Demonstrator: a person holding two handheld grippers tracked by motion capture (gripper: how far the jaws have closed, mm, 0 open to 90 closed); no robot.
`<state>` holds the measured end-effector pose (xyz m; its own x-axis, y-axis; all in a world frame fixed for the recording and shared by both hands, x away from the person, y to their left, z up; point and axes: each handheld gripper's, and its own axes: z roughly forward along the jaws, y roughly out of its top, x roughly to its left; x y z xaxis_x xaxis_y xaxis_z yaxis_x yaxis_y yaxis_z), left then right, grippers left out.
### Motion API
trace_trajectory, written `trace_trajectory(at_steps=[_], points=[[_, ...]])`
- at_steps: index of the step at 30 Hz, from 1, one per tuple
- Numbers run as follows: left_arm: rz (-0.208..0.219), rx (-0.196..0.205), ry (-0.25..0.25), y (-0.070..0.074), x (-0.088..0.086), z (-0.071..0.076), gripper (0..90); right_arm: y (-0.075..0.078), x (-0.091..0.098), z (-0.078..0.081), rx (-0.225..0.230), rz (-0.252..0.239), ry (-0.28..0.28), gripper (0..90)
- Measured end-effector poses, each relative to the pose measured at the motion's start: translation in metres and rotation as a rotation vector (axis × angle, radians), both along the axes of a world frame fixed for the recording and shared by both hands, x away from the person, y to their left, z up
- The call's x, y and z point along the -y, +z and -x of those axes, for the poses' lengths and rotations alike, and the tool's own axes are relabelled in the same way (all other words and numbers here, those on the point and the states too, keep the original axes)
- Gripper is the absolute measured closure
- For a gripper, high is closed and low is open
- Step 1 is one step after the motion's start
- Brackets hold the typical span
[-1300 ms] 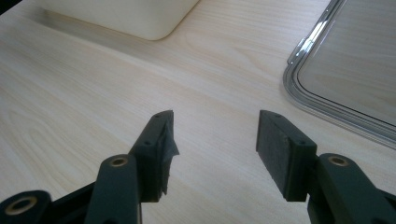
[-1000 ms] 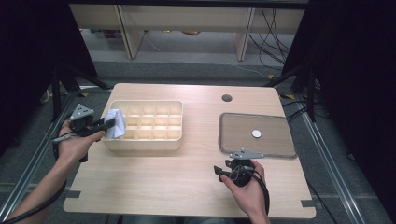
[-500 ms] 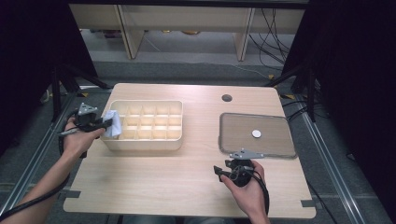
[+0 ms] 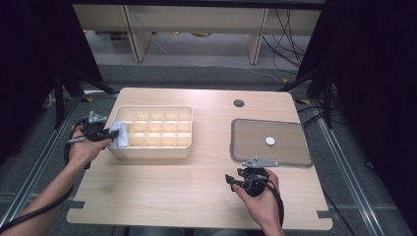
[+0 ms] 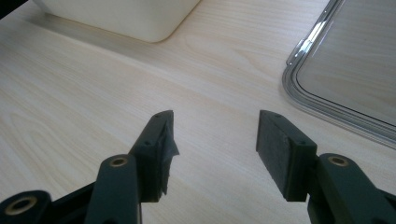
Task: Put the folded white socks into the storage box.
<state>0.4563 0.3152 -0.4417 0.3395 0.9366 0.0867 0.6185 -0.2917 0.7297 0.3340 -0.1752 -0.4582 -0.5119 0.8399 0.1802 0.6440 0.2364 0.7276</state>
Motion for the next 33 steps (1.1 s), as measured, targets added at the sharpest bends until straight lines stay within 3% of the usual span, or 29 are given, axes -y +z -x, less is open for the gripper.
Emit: trace_trajectory(at_steps=[18, 20, 21, 22, 25, 26, 28, 33], points=[[-0.071, -0.072, -0.043, -0.0003, 0.0048, -0.0043, 71.3, 0.0016, 0.0013, 0.0003, 0.001, -0.002, -0.012, 47.2], [-0.074, -0.082, -0.046, -0.0002, 0.0047, -0.0051, 71.2, 0.0014, 0.0007, 0.0006, 0.005, -0.016, -0.015, 47.2], [-0.074, -0.084, -0.046, -0.0003, 0.0046, -0.0052, 71.2, 0.0027, 0.0014, 0.0012, 0.004, 0.003, -0.022, 47.2], [-0.074, -0.088, -0.045, -0.0007, 0.0047, -0.0054, 71.2, 0.0018, 0.0004, 0.0011, 0.000, -0.020, -0.022, 47.2], [-0.077, -0.104, -0.043, -0.0008, 0.0049, -0.0054, 71.1, 0.0029, 0.0021, 0.0007, 0.007, -0.001, -0.016, 47.2], [-0.060, -0.085, -0.040, -0.0029, 0.0052, -0.0060, 71.2, 0.0030, 0.0017, 0.0011, 0.002, -0.005, -0.021, 47.2], [-0.072, -0.125, -0.042, -0.0010, 0.0045, -0.0066, 71.2, 0.0028, 0.0023, 0.0005, 0.008, 0.001, -0.017, 47.2], [-0.090, -0.151, -0.041, -0.0014, 0.0055, -0.0075, 71.1, 0.0017, 0.0008, 0.0005, 0.004, -0.016, -0.019, 47.2]])
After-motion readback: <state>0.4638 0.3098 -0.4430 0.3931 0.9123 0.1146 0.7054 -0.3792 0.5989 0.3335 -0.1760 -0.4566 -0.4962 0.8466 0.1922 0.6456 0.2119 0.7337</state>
